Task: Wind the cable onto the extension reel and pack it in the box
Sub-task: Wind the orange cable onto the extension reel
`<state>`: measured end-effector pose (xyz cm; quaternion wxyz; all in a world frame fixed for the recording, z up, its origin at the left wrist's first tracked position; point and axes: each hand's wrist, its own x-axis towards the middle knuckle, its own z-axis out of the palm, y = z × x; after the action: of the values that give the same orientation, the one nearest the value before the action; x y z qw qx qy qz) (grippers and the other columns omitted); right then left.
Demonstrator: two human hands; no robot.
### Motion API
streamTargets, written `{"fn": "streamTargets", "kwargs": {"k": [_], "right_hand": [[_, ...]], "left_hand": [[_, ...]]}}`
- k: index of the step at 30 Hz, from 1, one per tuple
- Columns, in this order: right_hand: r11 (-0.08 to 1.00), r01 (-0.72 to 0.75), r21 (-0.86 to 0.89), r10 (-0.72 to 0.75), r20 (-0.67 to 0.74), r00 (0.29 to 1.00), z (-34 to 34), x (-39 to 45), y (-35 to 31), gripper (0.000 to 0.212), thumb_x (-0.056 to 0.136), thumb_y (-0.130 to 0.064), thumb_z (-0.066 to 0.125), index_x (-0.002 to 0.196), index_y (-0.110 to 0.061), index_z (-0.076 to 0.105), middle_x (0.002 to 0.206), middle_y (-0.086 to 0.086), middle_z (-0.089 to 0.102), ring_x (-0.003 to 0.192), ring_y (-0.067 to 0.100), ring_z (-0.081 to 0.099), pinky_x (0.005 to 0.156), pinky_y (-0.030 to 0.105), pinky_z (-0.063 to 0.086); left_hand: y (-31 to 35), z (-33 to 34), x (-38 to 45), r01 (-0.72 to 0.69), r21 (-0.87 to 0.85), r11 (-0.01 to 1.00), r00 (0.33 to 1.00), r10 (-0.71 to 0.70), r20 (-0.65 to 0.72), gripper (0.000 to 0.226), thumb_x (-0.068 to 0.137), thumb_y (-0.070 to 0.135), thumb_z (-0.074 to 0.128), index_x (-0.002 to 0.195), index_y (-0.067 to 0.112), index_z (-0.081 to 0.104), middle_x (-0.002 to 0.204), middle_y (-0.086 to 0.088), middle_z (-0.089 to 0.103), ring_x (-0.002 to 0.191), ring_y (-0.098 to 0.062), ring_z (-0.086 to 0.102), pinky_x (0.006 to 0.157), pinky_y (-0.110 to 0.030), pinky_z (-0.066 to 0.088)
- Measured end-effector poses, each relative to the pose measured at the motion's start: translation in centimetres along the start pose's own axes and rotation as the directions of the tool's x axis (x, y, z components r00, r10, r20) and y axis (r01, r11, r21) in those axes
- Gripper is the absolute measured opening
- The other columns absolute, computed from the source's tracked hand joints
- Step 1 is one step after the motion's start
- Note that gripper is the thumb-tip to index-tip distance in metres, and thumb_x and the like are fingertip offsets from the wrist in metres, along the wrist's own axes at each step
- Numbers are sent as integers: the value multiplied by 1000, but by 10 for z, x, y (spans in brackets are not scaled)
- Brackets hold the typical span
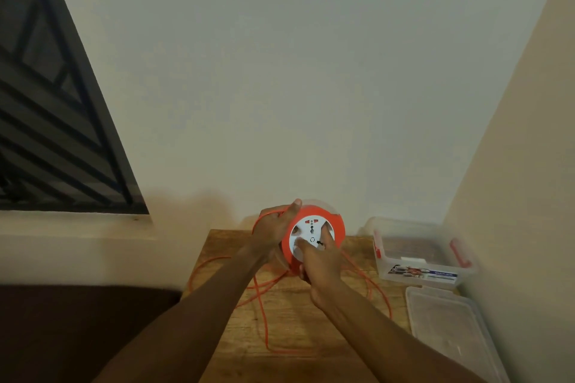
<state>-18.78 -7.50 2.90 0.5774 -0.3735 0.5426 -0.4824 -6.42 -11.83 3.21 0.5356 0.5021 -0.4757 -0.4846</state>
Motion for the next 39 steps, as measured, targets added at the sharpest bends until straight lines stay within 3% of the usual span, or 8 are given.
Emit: {"fn": "streamTargets", "kwargs": {"k": [4,6,9,11,13,18,25,39], "right_hand": [[950,172,-259,-135,157,978,-11,-3,6,96,87,-10,67,156,-39,8,90,-3,72,53,17,64,45,26,51],[763,364,-534,-300,206,931,-19,-5,10,94,84,-22,71,154,-35,9,97,-12,69,65,12,67,48,23,54],[15,652,-758,-545,540,641,-43,-2,-2,63,80,-25,72,136,-34,44,114,-3,69,80,14,70,57,27,58],[-433,702,-565,-403,818,410,-57,9,-18,55,76,-17,78,124,-31,55,132,10,59,86,26,70,53,36,58],[-603,709,-365,-180,928,325,-62,19,-40,50,81,-16,75,125,-27,56,145,17,46,95,34,67,54,41,59],[-768,633,-97,65,972,228,-58,31,-81,38,94,-15,60,129,-26,55,148,14,41,103,36,60,63,44,57],[-781,618,93,288,931,224,-44,28,-96,53,93,-17,63,141,-27,43,149,15,35,111,39,57,70,46,58],[-822,500,274,478,809,342,-31,20,-100,46,97,-22,61,141,-29,49,147,20,39,104,34,63,75,40,58]], "left_hand": [[3,-4,1,41,-27,999,999,-42,-22,81,81,69,74,98,-11,65,102,-38,69,86,-49,71,88,-68,55],[3,-8,2,54,-25,998,998,-54,-22,78,81,68,74,101,-7,69,105,-37,70,96,-55,70,88,-66,57],[5,-14,5,84,-23,996,996,-84,-21,69,75,71,75,97,6,77,101,-25,78,93,-46,75,86,-61,61],[7,-15,5,99,-11,995,995,-99,17,63,76,71,73,96,12,81,101,-19,80,92,-40,78,86,-59,62],[8,-16,6,109,5,994,993,-109,49,66,77,72,73,101,11,80,103,-21,79,94,-42,77,87,-60,62],[7,-14,9,156,36,987,985,-159,72,57,84,70,69,104,18,81,105,-16,80,95,-41,78,90,-60,61],[8,-13,10,166,29,986,979,-168,111,62,75,75,74,100,19,82,106,-16,80,95,-39,78,85,-53,64],[24,-12,10,219,101,971,954,-234,185,82,58,80,80,96,7,80,97,-19,78,83,-37,75,83,-47,63]]}}
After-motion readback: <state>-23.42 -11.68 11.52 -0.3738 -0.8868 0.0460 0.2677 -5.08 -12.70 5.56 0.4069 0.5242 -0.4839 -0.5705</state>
